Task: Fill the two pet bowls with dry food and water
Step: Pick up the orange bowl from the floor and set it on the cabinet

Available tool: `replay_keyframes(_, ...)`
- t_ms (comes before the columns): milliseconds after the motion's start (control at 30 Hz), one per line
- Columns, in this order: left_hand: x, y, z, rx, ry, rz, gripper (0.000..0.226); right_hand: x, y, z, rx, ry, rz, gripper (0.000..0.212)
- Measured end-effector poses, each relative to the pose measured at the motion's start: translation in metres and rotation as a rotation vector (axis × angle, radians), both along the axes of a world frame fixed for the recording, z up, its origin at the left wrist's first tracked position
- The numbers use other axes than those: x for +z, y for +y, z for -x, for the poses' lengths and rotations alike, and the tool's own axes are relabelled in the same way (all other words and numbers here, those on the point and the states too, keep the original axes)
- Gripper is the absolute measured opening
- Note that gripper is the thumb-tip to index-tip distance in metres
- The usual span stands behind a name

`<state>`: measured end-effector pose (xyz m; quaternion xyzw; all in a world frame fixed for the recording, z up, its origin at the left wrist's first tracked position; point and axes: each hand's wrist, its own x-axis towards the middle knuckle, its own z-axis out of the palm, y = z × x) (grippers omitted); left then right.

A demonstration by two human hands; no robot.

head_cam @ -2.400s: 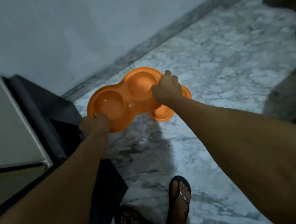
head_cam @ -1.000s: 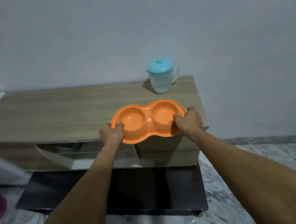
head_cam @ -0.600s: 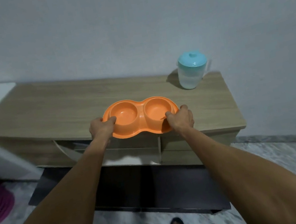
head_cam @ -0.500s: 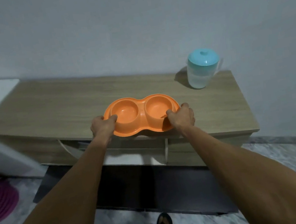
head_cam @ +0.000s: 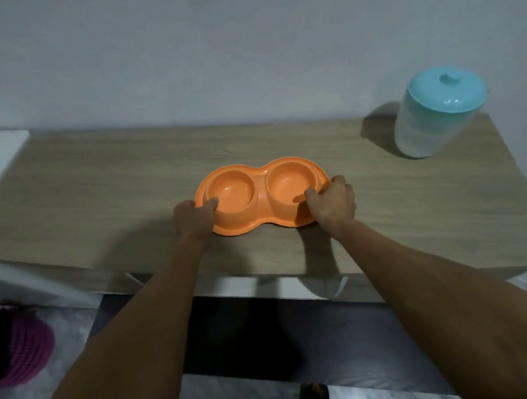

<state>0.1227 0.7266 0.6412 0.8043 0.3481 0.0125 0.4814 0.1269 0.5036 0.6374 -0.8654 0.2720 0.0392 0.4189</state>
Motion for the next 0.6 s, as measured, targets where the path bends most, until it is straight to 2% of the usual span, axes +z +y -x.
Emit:
replay_keyframes(67, -0.004, 0.006, -0.006, -0.017, -0.003, 0.049, 0.032, -0.003, 0.004, -0.006, -0.001, -0.006, 0.015, 0.058)
replay_keyframes(133, -0.015, 0.014, -0.013, -0.032, 0.014, 0.044, 0.055, -0.006, 0.008, -0.01, -0.011, -0.014, 0.028, 0.058)
replay_keyframes(167, -0.02, 0.018, -0.016, -0.049, 0.018, 0.043, 0.058, -0.007, 0.01, -0.011, -0.02, -0.014, 0.033, 0.058)
replay_keyframes(233, -0.022, 0.021, -0.018, -0.067, 0.015, 0.024, 0.034, -0.009, 0.013, -0.012, -0.04, -0.012, 0.041, 0.057)
replay_keyframes(400, -0.015, 0.02, -0.013, -0.091, -0.008, -0.046, 0.046, -0.01, 0.021, -0.009, -0.071, -0.002, 0.037, 0.054)
replay_keyframes(500, -0.014, 0.023, -0.01, -0.161, 0.019, -0.063, 0.042, -0.005, 0.022, -0.004, -0.042, 0.014, 0.017, 0.053)
replay_keyframes(600, -0.008, 0.029, -0.002, -0.245, 0.047, -0.076, 0.053, 0.0, 0.026, 0.011, -0.066, 0.035, -0.002, 0.053)
